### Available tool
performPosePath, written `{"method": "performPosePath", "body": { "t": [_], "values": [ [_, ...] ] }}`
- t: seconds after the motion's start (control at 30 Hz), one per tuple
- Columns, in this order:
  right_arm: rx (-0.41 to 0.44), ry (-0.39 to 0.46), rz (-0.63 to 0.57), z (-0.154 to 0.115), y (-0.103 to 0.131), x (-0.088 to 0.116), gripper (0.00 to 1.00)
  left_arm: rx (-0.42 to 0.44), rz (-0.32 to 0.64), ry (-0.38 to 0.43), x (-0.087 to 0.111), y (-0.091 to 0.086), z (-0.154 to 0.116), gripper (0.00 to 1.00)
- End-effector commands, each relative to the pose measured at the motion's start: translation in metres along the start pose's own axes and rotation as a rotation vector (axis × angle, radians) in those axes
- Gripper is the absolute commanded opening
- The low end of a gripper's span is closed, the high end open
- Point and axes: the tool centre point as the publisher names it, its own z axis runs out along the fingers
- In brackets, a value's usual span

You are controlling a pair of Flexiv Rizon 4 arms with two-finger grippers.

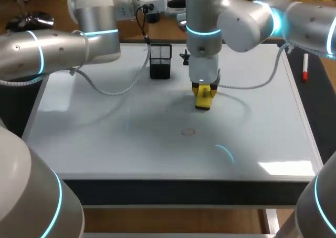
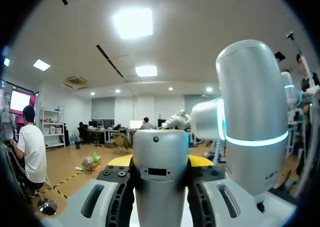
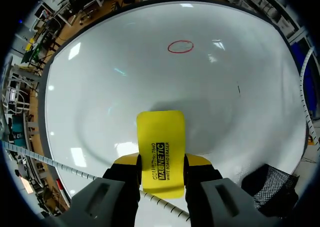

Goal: Pick up the inspection probe, press it on each red-marked spot on the whiteboard one by one, put down the probe, pick up the eraser, and wipe off all the red marks.

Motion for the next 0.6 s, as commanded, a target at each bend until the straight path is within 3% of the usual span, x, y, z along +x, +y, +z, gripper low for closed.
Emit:
{"method": "performPosePath", "body": {
  "t": [0.03,0.2,0.6],
  "values": [
    [0.009,-0.007,0.011,-0.002,0.0,0.014,0.0,-0.001,-0.001,0.002,-0.001,-0.001,0.0,0.0],
    [0.027,-0.021,0.045,-0.014,0.004,0.029,0.0,-0.001,-0.001,0.002,-0.001,-0.001,0.0,0.0],
    [0.071,-0.056,0.211,-0.04,0.017,0.105,0.0,-0.001,-0.001,0.002,-0.001,-0.001,0.0,0.0]
  ]
}}
